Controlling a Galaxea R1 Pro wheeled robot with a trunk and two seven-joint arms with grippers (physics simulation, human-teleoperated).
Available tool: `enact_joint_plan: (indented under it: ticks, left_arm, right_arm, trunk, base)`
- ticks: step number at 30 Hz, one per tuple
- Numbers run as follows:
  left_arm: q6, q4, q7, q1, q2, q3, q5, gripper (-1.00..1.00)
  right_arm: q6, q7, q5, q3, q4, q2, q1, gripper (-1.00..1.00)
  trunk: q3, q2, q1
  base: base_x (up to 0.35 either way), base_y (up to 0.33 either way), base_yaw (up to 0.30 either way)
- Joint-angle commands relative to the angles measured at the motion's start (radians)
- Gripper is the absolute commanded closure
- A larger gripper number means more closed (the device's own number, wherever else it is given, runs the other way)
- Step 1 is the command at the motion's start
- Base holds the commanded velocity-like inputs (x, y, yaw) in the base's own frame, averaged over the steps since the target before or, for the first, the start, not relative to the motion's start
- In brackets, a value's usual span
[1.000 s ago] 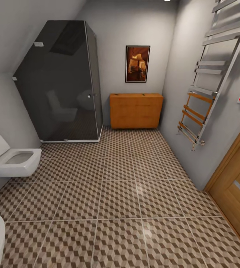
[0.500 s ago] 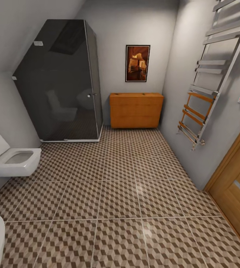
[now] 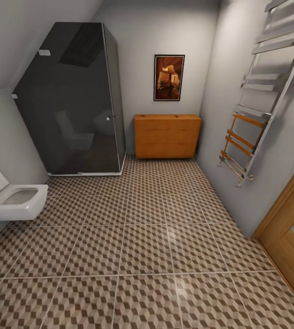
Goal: Take the four mousetraps from the cabinet in the bathroom and place them on the bathroom floor. Make sure all four end up on the same floor surface, and ensure that at least two of them are either under or directly next to the same bathroom sink.
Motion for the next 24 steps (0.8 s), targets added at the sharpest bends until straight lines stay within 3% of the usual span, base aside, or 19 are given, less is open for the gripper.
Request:
enact_joint_plan:
  ticks: [1, 24]
  left_arm:
    - [-0.001, -0.002, 0.003, 0.000, 0.001, -0.009, 0.008, -1.00]
    - [0.001, -0.001, -0.002, 0.000, 0.001, -0.009, 0.006, -1.00]
  right_arm:
    - [-0.003, -0.004, -0.005, 0.008, 0.001, 0.000, -0.001, -1.00]
    - [-0.002, -0.004, -0.004, 0.009, 0.001, 0.001, -0.001, -1.00]
  trunk:
    - [-0.001, -0.001, 0.001]
    - [-0.001, -0.001, 0.001]
  base:
    - [0.300, 0.000, 0.000]
    - [0.325, 0.000, -0.006]
